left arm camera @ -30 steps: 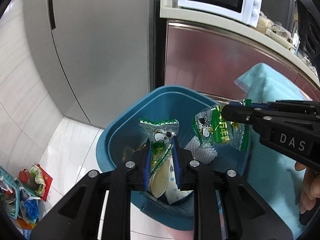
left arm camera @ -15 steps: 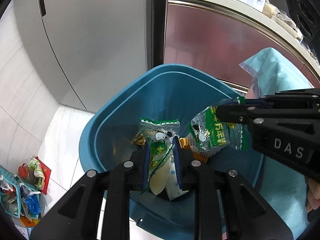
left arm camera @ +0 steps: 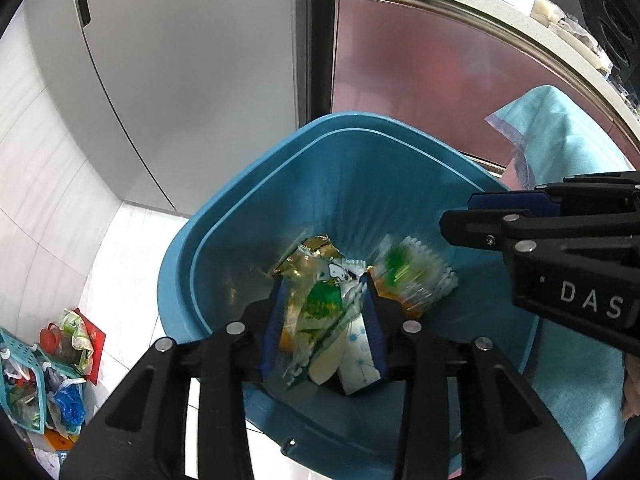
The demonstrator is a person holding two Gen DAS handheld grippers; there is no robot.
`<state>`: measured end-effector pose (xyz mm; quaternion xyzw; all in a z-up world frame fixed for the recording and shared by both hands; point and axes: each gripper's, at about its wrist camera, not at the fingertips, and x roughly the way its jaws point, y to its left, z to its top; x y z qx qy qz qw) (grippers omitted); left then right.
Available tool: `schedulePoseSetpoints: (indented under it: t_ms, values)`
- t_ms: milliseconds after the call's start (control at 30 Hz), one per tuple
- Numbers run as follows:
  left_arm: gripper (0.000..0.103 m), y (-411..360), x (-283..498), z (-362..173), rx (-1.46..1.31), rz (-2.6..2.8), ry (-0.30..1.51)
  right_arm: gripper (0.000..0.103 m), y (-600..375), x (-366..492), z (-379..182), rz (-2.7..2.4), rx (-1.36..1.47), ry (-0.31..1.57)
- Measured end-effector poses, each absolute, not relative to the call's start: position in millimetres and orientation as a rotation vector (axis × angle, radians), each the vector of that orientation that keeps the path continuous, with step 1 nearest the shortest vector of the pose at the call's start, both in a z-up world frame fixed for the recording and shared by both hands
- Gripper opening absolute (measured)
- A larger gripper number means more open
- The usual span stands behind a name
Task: Collect trash
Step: 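Open both grippers over the bin to drop the green wrappers, then lift both tools out of the bin and move back to the table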
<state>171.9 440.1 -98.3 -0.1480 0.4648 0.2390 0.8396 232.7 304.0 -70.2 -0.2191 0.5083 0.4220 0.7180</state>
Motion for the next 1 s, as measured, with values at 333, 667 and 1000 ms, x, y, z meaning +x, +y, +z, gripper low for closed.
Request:
schedulePoseSetpoints:
  t_ms: [333, 667, 1000]
  values:
    - [0.070, 439, 169, -89, -0.312, 0.517, 0.952, 0.032, 299, 237, -69, 0.932, -0.450, 1.117]
    - [0.078, 433, 156, -68, -0.300, 0.518, 0.906, 0.044, 292, 238, -63, 0.947, -0.391, 1.082]
    - [0.097, 421, 132, -35, -0.239, 0.567, 0.833, 0.077, 273, 230, -41, 0.969, -0.311, 0.949]
